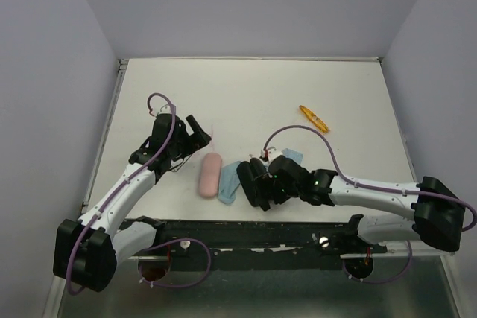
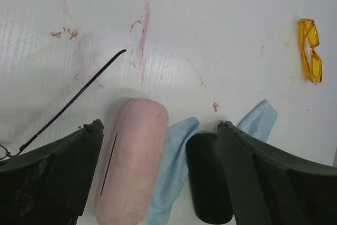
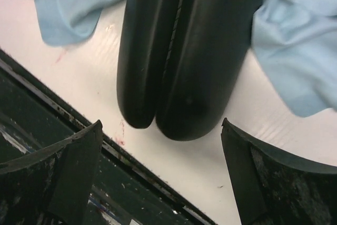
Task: Organize the sunglasses
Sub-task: Move the opened sunglasses case to the center of the board, then pick up the opened sunglasses case from the center of the board.
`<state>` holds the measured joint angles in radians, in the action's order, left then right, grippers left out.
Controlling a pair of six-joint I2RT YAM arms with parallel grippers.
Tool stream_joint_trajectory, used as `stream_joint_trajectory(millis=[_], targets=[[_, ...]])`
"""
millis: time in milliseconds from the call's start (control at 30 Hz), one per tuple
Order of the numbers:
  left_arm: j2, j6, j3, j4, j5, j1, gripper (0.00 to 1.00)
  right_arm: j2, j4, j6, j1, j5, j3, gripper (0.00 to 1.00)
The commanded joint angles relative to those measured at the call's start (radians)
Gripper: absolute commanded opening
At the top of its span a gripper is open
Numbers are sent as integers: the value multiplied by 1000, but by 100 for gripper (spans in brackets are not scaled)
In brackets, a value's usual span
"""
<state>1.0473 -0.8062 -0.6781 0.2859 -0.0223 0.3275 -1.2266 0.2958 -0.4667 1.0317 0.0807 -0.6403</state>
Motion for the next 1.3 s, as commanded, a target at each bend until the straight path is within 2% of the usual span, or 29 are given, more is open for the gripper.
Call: stream_joint_trajectory(millis=[0,133,267,367,500,567,800,1133,1267], targets=[[-9,22,2,-27,-30,4,99,-66,58,-36,77,99,-28,99],[-15,29,12,-50,-51,4,99,-125,134,-84,139,206,-56,99],[-15,29,18,-56,-57,2,99,-145,143,-93,156,203,-56,96],[-13,30,14,-51,-50,4,99,-186,166,-134,162,275,-64,94],[-13,32,12,-50,-48,4,99,-255,144,-124,162,373,-108,84],[-15,32,14,-54,-51,4,99,-287,126,-83,162,405,-139,82],[-35,35,20,-54,-53,4,99,-310,-9,52,162,409,-156,78],[-55,35,23,-50,-45,4,99,-281,-357,284,163,433,-52,73],[-56,38,25,-53,-45,4,99,-277,-489,318,165,461,-1,60]])
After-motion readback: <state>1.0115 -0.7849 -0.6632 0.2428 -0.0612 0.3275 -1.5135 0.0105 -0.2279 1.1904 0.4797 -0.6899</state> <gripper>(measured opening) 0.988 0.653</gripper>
